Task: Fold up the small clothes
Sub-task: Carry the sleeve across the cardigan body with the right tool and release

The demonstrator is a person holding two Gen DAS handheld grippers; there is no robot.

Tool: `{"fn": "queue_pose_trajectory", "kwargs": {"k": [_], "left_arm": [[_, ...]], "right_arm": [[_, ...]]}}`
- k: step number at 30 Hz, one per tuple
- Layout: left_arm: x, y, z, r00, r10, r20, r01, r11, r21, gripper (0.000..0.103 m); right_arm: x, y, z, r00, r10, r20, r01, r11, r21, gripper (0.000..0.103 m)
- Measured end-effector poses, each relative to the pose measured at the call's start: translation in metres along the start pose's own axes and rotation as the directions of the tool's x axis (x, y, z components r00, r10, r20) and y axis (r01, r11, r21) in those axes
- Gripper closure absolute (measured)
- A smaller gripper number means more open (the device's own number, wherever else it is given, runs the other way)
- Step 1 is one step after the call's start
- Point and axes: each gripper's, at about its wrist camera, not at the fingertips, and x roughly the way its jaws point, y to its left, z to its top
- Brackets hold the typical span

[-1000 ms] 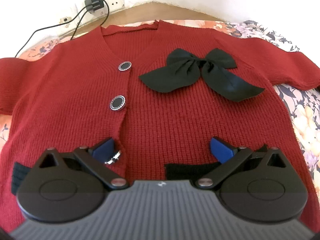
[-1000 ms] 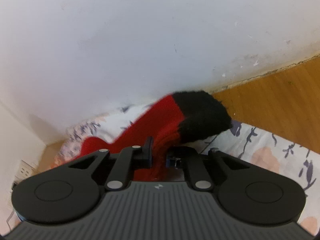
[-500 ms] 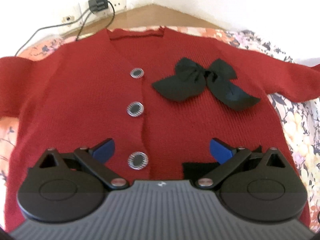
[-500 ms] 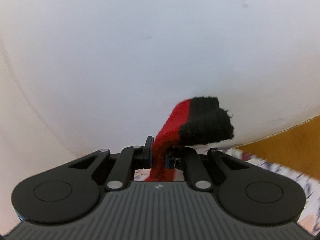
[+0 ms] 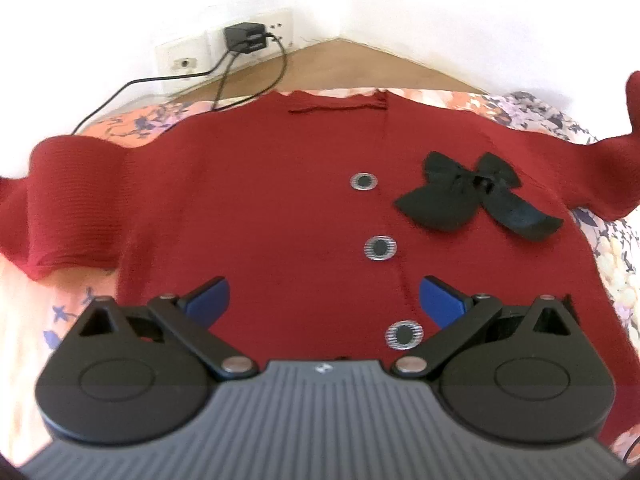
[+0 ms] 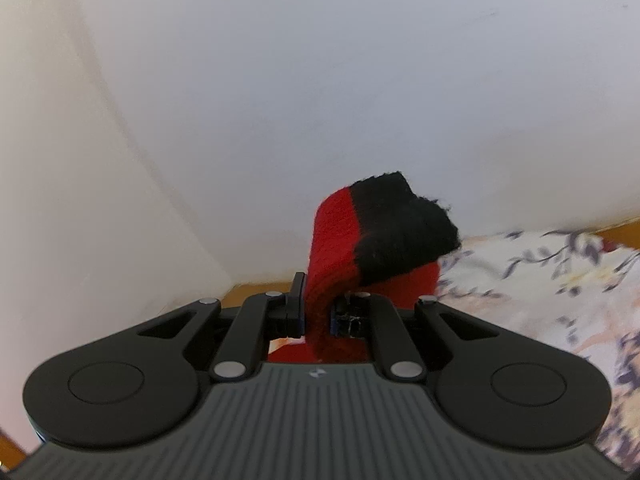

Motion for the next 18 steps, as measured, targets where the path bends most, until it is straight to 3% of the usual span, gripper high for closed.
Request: {"fn": "queue_pose_trajectory", "kwargs": {"k": [8, 18], "left_arm": [[-0.006, 0.051, -0.004, 0.999, 0.031, 0.035, -0.03, 0.999, -0.026, 0.0], [-0.011, 0.103, -0.005, 0.995, 0.088, 0.052, -0.083, 0.992, -0.095, 0.0]], "right_arm": [[0.023, 0.064, -0.037, 0.997, 0.077, -0.024, -0.078, 0.996, -0.052, 0.092], [0.066, 0.132, -0.081, 0.982, 0.147, -0.116, -0.158, 0.983, -0.092, 0.092]]}}
